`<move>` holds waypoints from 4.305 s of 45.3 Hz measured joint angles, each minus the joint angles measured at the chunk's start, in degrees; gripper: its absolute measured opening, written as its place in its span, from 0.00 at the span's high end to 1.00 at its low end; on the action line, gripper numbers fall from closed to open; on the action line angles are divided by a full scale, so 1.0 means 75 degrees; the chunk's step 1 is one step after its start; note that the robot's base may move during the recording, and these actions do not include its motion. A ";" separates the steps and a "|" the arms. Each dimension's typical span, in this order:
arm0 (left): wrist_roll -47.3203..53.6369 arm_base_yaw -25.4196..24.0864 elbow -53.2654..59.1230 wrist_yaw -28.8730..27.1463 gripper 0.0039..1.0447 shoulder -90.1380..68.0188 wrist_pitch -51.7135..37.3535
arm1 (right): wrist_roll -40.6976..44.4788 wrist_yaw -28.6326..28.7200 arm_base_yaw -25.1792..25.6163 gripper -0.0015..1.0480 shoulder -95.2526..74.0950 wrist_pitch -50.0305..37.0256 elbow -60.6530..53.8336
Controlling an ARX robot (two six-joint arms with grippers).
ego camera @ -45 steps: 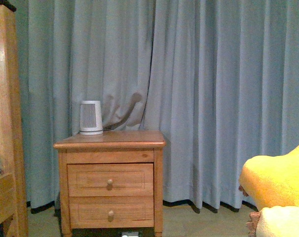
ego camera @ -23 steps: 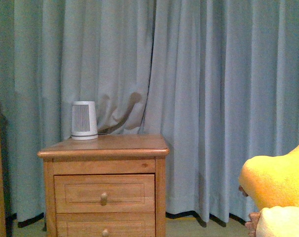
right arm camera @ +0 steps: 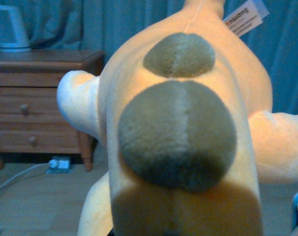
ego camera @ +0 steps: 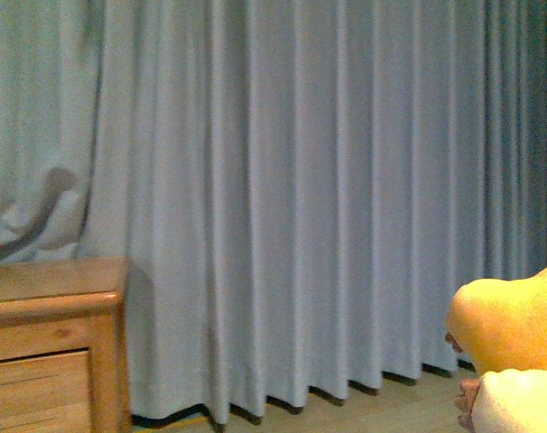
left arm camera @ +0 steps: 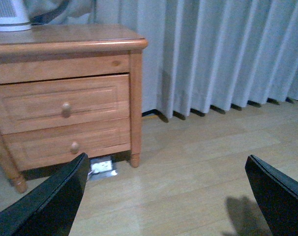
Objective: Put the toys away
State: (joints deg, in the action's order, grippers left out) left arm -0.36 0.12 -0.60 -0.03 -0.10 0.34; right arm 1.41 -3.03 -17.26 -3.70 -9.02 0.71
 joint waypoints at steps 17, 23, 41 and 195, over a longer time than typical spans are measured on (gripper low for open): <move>0.0009 -0.0012 0.0000 0.0012 0.06 0.0003 0.0000 | 0.0000 0.0032 0.0000 0.92 0.0003 0.0003 0.0000; 0.0012 -0.0015 0.0000 0.0017 0.06 0.0000 0.0000 | 0.0000 0.0023 0.0000 0.92 0.0006 0.0003 0.0000; 0.0012 -0.0015 0.0000 0.0003 0.06 0.0003 0.0000 | 0.0000 0.0026 0.0000 0.92 0.0003 0.0003 0.0000; 0.0015 -0.0015 0.0000 0.0003 0.06 0.0015 -0.0003 | 0.0000 0.0032 -0.0003 0.92 0.0009 0.0003 0.0000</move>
State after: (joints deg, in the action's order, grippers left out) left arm -0.25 0.01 -0.60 -0.01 0.01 0.32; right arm 1.41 -2.79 -17.28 -3.64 -8.99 0.71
